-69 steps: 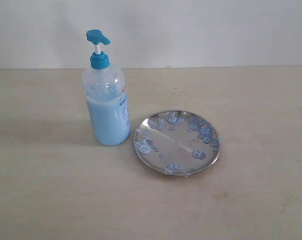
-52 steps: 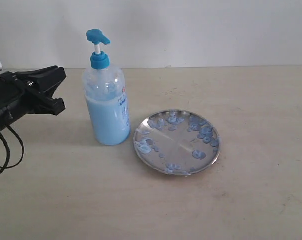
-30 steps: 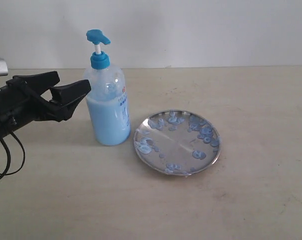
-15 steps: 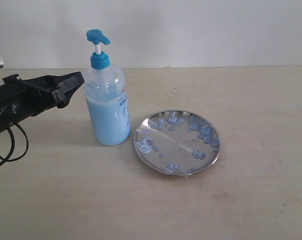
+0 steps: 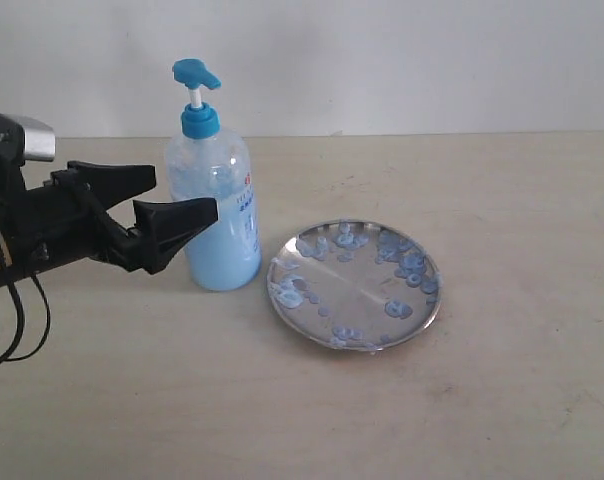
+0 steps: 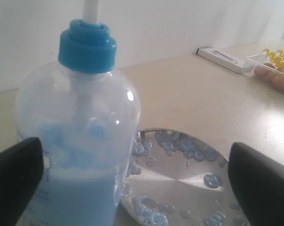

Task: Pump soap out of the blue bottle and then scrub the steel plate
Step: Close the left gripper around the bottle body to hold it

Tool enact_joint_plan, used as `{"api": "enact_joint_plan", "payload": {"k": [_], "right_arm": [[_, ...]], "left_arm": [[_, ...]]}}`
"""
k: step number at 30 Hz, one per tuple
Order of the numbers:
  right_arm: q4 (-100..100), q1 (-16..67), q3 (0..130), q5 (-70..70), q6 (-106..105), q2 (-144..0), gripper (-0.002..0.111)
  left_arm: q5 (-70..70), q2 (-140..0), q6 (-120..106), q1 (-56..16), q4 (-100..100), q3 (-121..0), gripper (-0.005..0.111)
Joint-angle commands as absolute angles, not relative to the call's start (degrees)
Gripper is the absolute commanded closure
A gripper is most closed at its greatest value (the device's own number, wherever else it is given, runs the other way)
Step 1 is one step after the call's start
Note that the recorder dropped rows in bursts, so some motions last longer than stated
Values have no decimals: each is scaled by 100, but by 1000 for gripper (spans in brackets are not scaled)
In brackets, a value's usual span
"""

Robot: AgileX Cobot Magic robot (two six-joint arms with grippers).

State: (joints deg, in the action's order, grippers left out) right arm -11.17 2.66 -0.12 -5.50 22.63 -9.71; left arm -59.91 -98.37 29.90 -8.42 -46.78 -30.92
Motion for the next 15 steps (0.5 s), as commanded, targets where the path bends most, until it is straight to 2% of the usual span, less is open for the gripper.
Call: {"api": "enact_joint_plan", "payload": {"k": [1,9,15], "right_arm": [[-1099,244,0,-498,2237,-997,109],[-1099,244,0,-498,2237,-997,109],[-1099,244,0,-498,2237,-997,109]], "left_arm": [[-5986,-9868,2905,-864,-4733,-3119,-3],[-5756,-10136,697,-864,-3299,-3364,-3],[-6136,-10977,910,-864,-4390,-3966,-3]]}}
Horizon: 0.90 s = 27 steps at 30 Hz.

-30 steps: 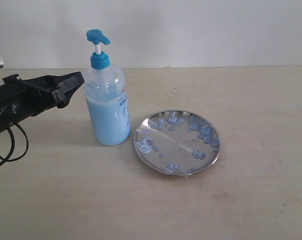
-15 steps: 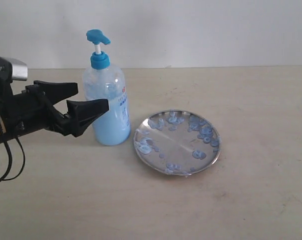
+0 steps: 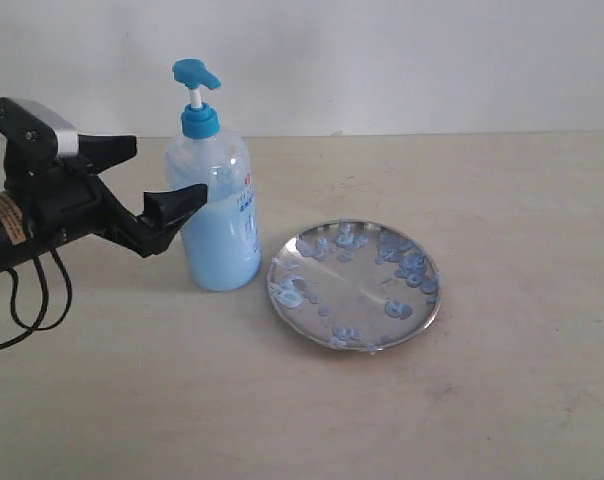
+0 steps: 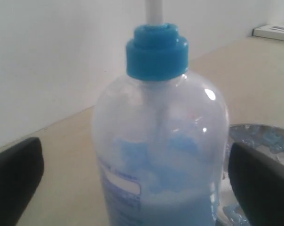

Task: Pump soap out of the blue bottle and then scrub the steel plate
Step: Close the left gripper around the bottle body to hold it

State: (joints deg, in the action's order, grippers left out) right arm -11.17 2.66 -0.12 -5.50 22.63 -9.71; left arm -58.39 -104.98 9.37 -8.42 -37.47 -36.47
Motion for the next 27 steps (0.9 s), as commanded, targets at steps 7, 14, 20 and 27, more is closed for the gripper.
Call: {"api": "enact_joint_plan", "payload": {"k": [7,14,20,27], "right_arm": [[-1099,244,0,-498,2260,-997,109],[-1099,244,0,-498,2245,-997,109],[-1099,244,0,-498,2245,-997,109],[-1099,244,0,-372,2170,-997,109]], "left_arm": [[-6359,-11797,938,-864,-4494,-4637,-3],[-6555,-12429,938,-866,-4502,-5408,-3],[-6555,-12605,938,-866,-4502,-5635,15],[-6555,-12605,905,-866,-4679,-5635,101]]}}
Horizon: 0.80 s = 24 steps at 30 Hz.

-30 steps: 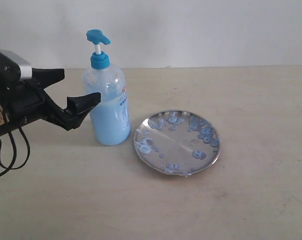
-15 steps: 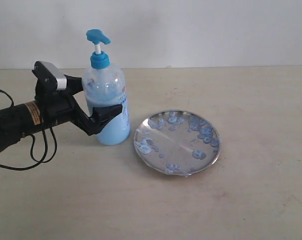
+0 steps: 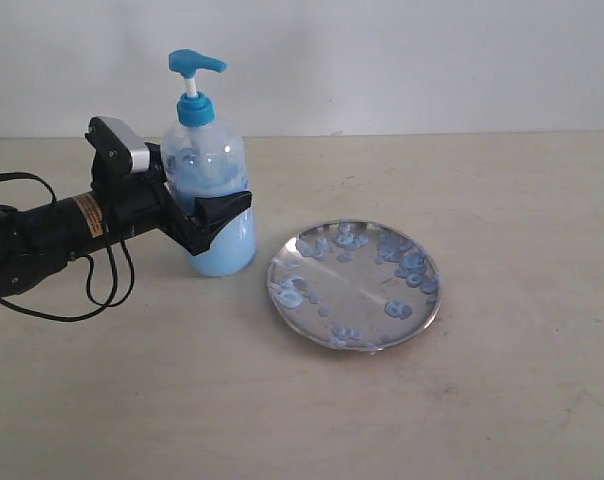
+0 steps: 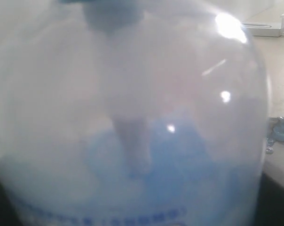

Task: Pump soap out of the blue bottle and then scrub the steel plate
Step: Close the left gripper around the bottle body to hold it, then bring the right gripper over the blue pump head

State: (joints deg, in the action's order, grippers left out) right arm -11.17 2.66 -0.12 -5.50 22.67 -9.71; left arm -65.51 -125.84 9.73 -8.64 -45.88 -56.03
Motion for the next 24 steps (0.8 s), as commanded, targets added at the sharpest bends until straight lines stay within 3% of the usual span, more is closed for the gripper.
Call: {"api": "enact_joint_plan", "payload": {"k": [1,11,16,24], "right_arm": [[-1099,244,0,-287,2068,-997,109],[-1001,244,485,227,707,-1569,109],[-939,244,1421,846,0,-3190,109],[-30,722,3862,-53,-718,-6041,109]], "left_arm": [[-6555,-12605,905,-866,-4758,-5635,102],[-5790,-12537,788,-928,-4952,-5742,102],[-5172,-12429,719,-1330,-4937,-5995,102],[-4935,-12429,650,-1717,-4734,-6072,102]]}}
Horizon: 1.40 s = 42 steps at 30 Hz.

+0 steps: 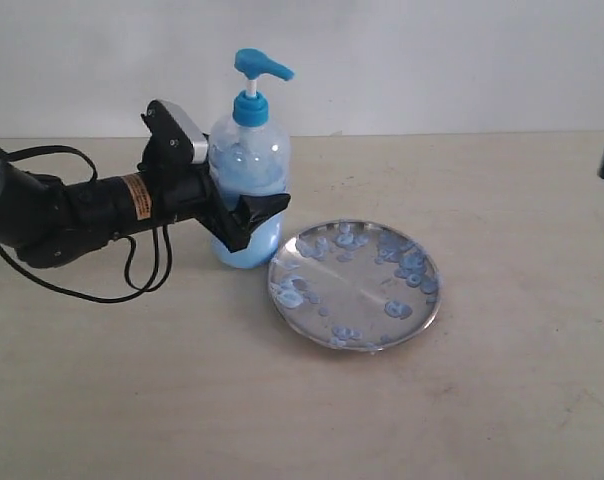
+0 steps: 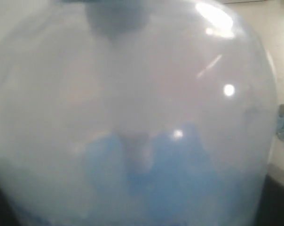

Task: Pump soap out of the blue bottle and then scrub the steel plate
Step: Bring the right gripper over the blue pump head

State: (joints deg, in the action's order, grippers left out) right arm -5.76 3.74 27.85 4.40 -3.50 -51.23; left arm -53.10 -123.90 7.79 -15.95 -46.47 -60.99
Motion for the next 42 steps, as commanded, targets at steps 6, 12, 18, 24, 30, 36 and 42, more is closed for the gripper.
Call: {"api": "enact_joint_plan", "payload": {"k": [6,12,18,24,30,36,42], "right_arm": [[66,1762,5680,-612,-1119,-7362,109],[55,2873,6560,-414,-1764,-8611,109],[55,3037,6592,828,-2050,-9077,109],[55,3037,6592,965,-2050,-9362,109],[55,3037,6634,1160,-2238,-9660,109],[55,3037,6828,1682,-2466,-9658,109],[-397,3025,6874,1642,-2595,-9672,109]], "left_arm": [[-4924,-12429,245,-1717,-4631,-6072,102],[-4924,-12429,149,-1717,-4608,-6072,102],[-4924,-12429,138,-1717,-4608,-6072,102],[-4924,-12429,103,-1717,-4608,-6072,102],[-4924,-12429,47,-1717,-4608,-6072,102],[-4924,-12429,47,-1717,-4608,-6072,102],[-4924,-12429,47,-1717,-4608,-6072,102]]}}
